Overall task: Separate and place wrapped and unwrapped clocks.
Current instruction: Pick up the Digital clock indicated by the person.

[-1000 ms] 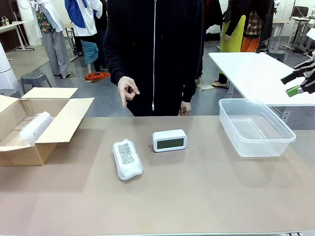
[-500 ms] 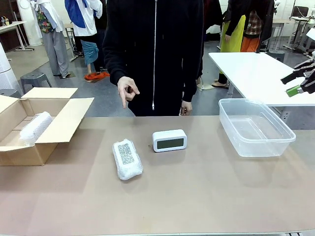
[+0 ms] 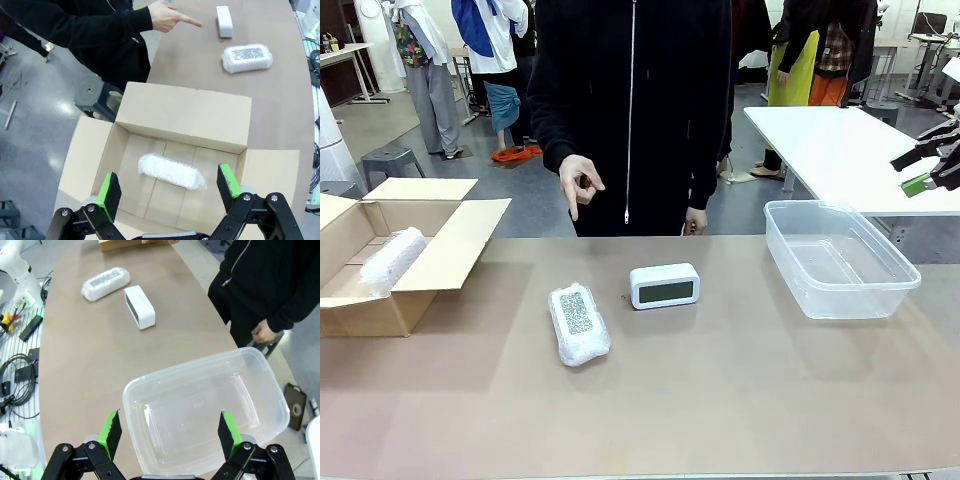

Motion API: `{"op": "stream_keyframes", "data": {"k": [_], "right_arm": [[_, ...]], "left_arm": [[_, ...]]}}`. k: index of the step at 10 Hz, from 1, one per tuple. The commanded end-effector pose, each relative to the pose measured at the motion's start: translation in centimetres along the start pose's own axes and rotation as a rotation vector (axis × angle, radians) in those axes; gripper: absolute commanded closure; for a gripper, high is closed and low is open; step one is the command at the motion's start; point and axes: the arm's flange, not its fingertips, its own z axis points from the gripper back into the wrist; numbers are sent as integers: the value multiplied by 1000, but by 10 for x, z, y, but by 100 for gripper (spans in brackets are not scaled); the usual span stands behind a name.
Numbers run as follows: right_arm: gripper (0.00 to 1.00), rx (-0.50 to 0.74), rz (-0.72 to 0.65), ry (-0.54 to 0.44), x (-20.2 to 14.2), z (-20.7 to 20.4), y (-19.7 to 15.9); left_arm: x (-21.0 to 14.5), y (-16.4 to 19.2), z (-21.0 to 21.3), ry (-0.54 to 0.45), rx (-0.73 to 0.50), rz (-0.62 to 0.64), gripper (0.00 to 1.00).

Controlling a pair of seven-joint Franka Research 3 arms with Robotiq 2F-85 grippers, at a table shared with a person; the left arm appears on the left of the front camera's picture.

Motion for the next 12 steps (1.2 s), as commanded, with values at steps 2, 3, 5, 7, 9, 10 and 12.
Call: {"op": "stream_keyframes", "data": {"k": [2,3,5,7,9,10,12], "right_arm": [[0,3,4,-9,1,-1,0],[0,3,4,-9,1,-1,0],[0,3,4,-9,1,-1,0],[0,3,4,-9,1,-1,0],[0,3,4,-9,1,-1,0],[0,3,4,-9,1,-1,0],[0,3,4,-9,1,-1,0]], "left_arm": [[10,4,-12,53,49,42,0],[20,1,-28,69,33,54,0],[33,-9,-51,80,21,45,0],[49,-18,-59,144,11,87,0],[73,-29,-67,231,9,170,0],[84,-35,-69,248,25,223,0],[102,-50,-74,248,56,284,0]]}}
